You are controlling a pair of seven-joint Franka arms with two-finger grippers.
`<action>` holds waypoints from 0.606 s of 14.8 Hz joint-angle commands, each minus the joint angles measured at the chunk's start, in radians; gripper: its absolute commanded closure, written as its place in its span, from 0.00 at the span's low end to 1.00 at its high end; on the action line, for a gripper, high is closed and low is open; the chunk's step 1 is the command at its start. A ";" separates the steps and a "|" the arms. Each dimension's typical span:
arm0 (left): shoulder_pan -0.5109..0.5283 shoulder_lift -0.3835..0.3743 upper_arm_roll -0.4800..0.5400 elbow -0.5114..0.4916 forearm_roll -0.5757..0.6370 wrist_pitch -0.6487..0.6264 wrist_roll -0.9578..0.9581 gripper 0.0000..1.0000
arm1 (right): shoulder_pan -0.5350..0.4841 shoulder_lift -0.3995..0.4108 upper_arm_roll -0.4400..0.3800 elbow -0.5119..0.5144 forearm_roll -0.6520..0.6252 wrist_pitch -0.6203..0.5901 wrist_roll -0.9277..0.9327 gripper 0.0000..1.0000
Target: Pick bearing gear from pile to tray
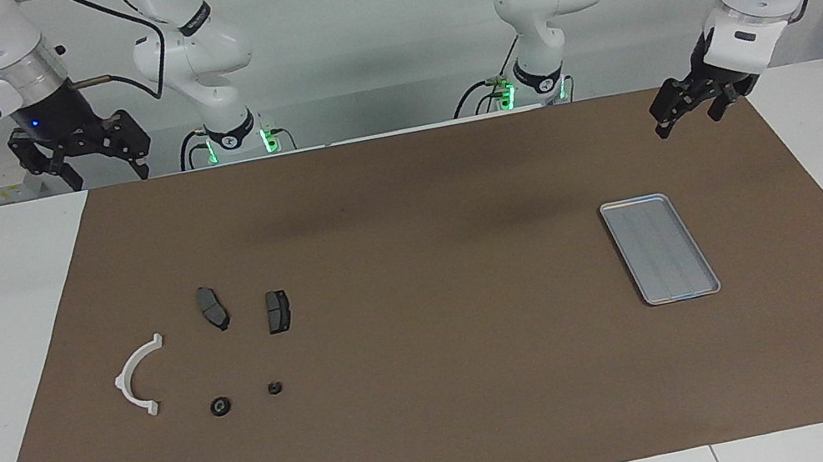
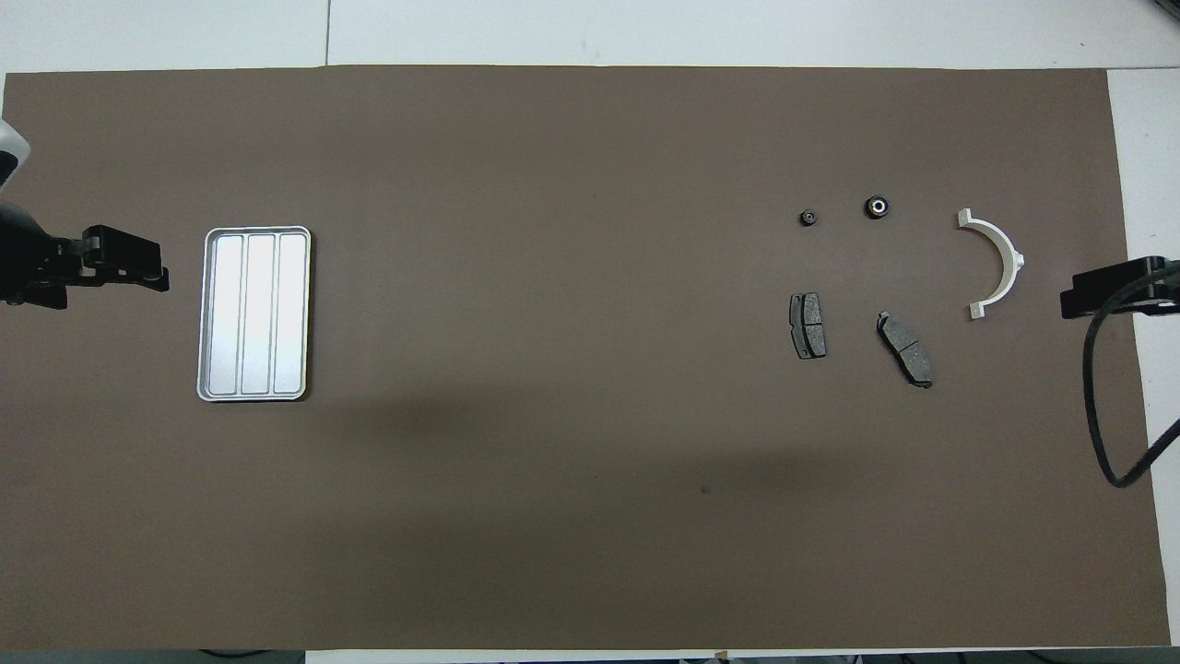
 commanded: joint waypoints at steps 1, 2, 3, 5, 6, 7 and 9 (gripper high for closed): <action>-0.006 -0.019 0.007 -0.013 0.006 -0.011 0.002 0.00 | -0.017 -0.007 0.014 -0.008 -0.013 0.002 0.004 0.00; -0.006 -0.019 0.007 -0.013 0.006 -0.011 0.002 0.00 | -0.016 -0.007 0.014 -0.008 -0.013 0.002 0.008 0.00; -0.006 -0.019 0.007 -0.013 0.006 -0.011 0.002 0.00 | -0.014 -0.007 0.014 -0.008 -0.013 0.002 0.011 0.00; -0.006 -0.019 0.007 -0.013 0.006 -0.011 0.002 0.00 | -0.017 -0.007 0.014 -0.003 -0.010 0.005 0.013 0.00; -0.006 -0.019 0.007 -0.013 0.006 -0.011 0.002 0.00 | -0.019 -0.007 0.013 0.000 -0.001 0.005 0.008 0.00; -0.006 -0.019 0.007 -0.013 0.006 -0.011 0.002 0.00 | -0.017 -0.008 0.013 0.003 0.001 0.011 0.001 0.00; -0.006 -0.019 0.007 -0.013 0.006 -0.011 0.002 0.00 | -0.008 -0.013 0.014 0.001 0.002 0.014 0.002 0.00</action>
